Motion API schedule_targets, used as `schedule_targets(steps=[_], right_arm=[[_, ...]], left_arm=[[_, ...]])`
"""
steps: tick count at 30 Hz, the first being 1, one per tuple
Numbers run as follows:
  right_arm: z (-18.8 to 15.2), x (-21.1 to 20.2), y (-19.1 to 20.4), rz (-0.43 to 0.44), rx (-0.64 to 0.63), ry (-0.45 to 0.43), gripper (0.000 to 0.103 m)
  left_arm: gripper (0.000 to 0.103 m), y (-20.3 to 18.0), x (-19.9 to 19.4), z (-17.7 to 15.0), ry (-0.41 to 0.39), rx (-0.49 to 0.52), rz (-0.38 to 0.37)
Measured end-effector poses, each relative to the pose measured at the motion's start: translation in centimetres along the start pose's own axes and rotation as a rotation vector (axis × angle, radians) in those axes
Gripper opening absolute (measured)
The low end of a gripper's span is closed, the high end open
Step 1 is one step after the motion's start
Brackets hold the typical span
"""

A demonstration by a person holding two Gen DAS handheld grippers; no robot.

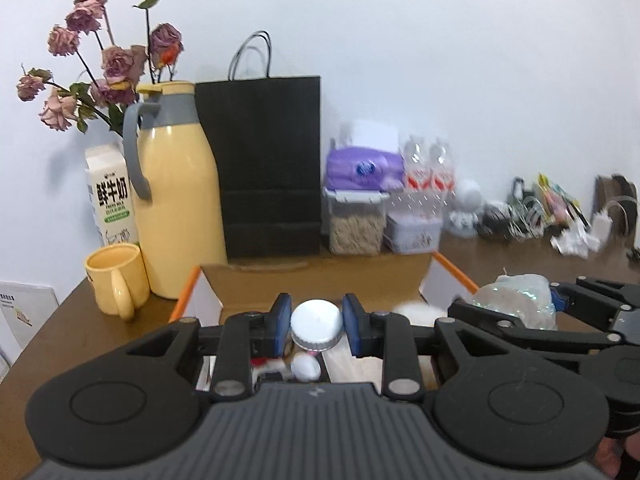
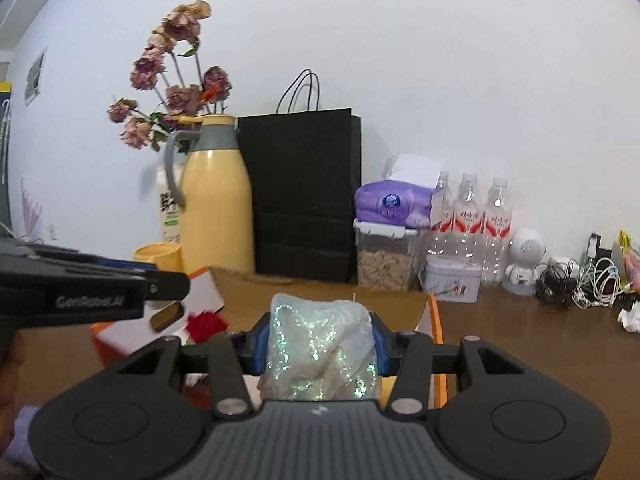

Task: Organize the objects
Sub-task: 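Carry cap and bag into the box and open both tools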

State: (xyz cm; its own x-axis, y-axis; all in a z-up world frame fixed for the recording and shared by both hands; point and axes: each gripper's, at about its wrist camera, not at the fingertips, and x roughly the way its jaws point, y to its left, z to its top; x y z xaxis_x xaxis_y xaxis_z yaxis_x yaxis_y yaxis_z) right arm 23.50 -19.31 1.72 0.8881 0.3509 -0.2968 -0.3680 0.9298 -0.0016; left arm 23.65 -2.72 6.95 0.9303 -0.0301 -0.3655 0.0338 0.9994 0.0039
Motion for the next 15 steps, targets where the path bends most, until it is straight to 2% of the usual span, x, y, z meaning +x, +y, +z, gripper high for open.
schedule_targets(steps=[5, 9, 15], right_arm=[[1.1, 4.1, -0.6, -0.047, 0.055, 0.006, 0.046], [0.2, 6.6, -1.0, -0.088, 0.088, 0.012, 0.046], [-1.3, 8.1, -1.6, -0.075, 0.103, 0.069, 0.046]], left_arm=[[0.029, 1.0, 2.7, 1.1, -0.014, -0.066, 0.035], [0.029, 2.2, 5.3, 0.4, 0.024, -0.098, 0.081], [0.029, 3.7, 6.8, -0.6, 0.059, -0.112, 0.112]])
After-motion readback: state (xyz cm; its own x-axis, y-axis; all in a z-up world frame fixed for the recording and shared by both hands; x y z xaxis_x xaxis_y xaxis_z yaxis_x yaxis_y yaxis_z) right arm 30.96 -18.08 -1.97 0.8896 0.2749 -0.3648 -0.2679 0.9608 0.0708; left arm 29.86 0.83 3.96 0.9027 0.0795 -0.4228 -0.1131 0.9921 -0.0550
